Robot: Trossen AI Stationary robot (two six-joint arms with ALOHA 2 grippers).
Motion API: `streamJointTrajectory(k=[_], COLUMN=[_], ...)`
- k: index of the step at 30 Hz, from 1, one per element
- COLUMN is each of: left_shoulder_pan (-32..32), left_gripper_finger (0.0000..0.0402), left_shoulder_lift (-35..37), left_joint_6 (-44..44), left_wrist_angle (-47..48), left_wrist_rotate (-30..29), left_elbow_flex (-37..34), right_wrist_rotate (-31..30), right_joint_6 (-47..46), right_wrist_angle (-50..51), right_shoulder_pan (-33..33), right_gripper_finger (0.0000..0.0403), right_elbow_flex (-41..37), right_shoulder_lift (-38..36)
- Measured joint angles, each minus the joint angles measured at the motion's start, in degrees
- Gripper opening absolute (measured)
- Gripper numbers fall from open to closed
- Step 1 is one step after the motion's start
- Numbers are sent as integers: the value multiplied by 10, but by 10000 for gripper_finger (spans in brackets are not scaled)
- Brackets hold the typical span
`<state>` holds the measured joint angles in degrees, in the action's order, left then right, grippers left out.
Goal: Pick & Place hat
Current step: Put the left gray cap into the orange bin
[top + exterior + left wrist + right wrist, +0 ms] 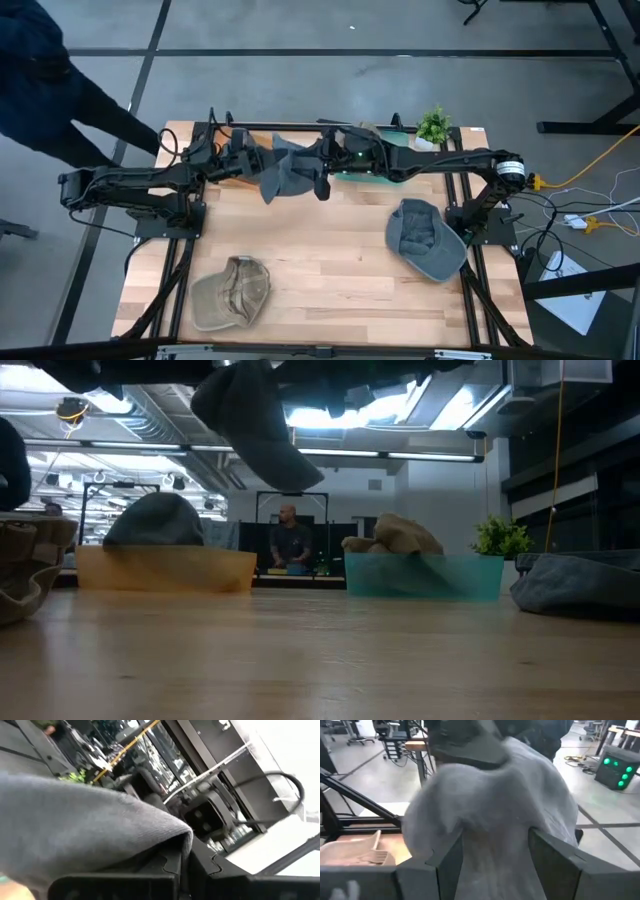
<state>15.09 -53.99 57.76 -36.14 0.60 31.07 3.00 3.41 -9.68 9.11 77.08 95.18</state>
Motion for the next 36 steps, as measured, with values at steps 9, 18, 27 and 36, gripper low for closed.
streamJointTrajectory(k=[9, 18, 27, 36], left_shoulder_pan=[0, -10, -16, -13], left_gripper_finger=[5, 5, 7, 20], left_shoulder_lift=[0, -4, -12, -8], left_joint_6=[16, 11, 14, 29], left_wrist_angle=[-4, -46, -44, 11], left_wrist_rotate=[-40, -55, -69, -68], left_elbow_flex=[0, 0, 0, 0], right_wrist_rotate=[1, -45, -45, -44], right_joint_6=[3, 15, -3, -6], right_wrist_angle=[-42, -80, -80, -36], right_shoulder_pan=[-12, -12, -12, -12], right_gripper_finger=[218, 217, 101, 11], right_elbow_flex=[0, 0, 0, 0], right_shoulder_lift=[2, 16, 31, 30])
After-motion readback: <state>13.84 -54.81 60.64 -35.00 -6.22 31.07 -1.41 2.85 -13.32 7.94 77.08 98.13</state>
